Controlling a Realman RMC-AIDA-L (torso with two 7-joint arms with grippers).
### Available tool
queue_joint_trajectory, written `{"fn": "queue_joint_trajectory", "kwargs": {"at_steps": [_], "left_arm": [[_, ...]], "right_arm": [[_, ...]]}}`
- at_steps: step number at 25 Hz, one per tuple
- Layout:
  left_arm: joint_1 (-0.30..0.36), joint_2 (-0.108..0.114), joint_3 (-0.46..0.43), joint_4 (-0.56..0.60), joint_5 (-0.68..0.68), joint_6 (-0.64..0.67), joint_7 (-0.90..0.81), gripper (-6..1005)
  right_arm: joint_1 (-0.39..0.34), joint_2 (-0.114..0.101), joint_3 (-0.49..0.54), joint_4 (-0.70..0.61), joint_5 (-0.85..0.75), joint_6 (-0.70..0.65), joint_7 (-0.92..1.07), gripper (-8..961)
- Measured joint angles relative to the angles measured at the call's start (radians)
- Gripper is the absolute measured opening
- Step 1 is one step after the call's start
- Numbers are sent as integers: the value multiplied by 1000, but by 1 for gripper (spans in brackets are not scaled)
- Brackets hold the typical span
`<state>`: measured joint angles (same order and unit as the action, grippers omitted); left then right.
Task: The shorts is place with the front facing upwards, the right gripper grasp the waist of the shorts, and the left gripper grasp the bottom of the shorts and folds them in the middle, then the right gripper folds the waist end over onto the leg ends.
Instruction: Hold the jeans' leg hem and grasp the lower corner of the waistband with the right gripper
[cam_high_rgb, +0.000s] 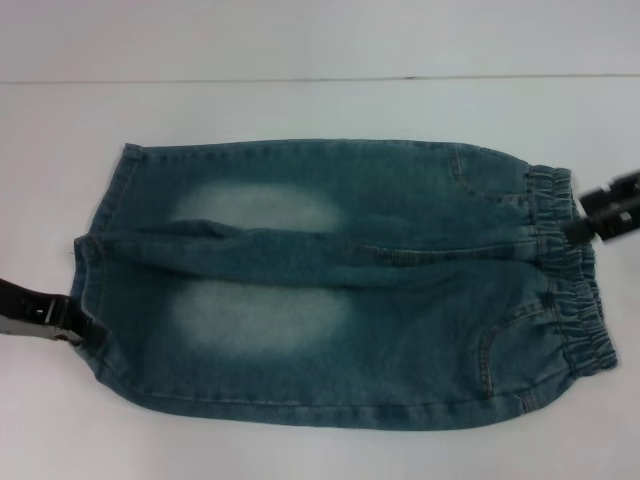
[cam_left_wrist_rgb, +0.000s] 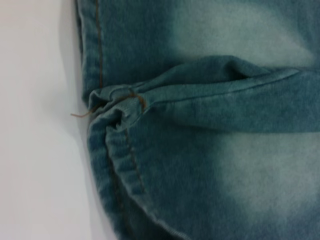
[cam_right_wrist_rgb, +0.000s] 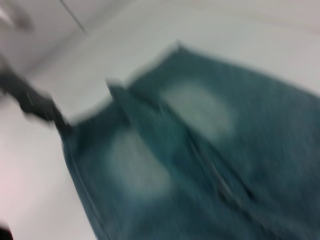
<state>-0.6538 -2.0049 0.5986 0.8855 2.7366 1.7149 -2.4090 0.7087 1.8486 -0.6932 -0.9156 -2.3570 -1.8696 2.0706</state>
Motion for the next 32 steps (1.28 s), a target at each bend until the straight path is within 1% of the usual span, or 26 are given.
{"fn": "queue_joint_trajectory", "kwargs": {"at_steps": [3, 7, 13, 18, 20, 26, 28, 32], "left_arm": [[-4, 0, 3, 2, -7, -4, 1, 28], [-13, -1, 4, 0, -12, -5, 8, 29], [-15, -3, 6, 1, -18, 13, 12, 29], [-14, -3, 6, -3, -23, 12, 16, 29], [-14, -4, 6, -4, -23, 12, 17, 29], [-15, -5, 6, -5, -23, 12, 18, 29], [-15, -5, 6, -5, -23, 11, 18, 29], [-16, -5, 6, -6, -23, 8, 18, 29]], "right_arm": [[19, 5, -6, -40, -113, -47, -16, 825], [38, 12, -34, -44, -212, -88, -47, 825], [51, 28, -120, -35, -332, -87, -43, 825], [65, 37, -164, -12, -386, -64, -39, 825], [76, 45, -173, 7, -415, -55, -39, 825], [104, 87, -187, 67, -506, 7, -41, 825], [111, 95, -188, 89, -518, 19, -43, 824], [115, 100, -211, 119, -520, 41, -39, 824]]}}
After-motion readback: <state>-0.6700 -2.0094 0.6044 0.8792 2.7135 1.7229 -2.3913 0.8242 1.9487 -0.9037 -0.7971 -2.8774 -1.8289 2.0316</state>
